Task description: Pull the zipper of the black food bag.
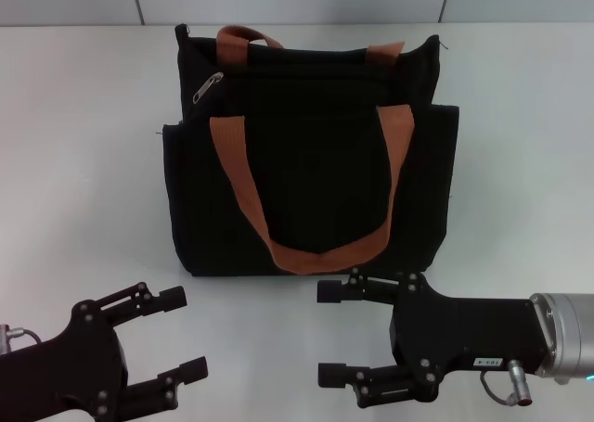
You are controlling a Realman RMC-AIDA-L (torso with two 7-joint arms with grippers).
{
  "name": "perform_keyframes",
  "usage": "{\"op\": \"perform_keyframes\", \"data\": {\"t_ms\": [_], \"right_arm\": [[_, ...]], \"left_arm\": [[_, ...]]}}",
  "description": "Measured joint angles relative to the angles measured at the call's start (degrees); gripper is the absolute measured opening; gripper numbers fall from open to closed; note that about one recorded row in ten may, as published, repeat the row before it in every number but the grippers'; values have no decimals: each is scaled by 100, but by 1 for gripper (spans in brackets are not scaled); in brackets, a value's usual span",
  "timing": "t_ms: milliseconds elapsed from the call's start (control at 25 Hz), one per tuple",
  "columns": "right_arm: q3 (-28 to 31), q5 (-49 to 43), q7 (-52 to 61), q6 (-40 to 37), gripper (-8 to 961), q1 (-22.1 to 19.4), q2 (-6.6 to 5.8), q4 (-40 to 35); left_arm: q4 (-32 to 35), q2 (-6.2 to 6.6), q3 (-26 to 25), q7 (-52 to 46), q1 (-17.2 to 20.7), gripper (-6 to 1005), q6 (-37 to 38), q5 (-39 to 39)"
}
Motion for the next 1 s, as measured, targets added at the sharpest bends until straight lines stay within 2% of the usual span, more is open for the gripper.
{"op": "perform_keyframes", "data": {"t_ms": [480,640,680,720,800,880,1000], "right_arm": [[0,47,6,51,838,61,0,18],[0,47,1,67,838,86,0,85],[0,46,-7,74,838,90,0,104],[0,48,-19,81,838,93,-1,120],[0,82,-51,111,838,103,0,167],[-2,149,-76,165,838,126,-1,224],[-9,187,-79,210,838,145,-1,254]], "left_arm": [[-66,-78,-57,46,-7,755,-24,-68],[-635,-82,-1345,52,-26,755,-293,-495],[-635,-82,-1345,52,-26,755,-293,-495],[-850,-84,-1983,-10,-78,755,-573,-807],[-927,-82,-2199,-76,-135,755,-756,-921],[-1018,-77,-2471,-227,-316,755,-1277,-1086],[-1051,-78,-2393,-296,-696,755,-2043,-1017]]}}
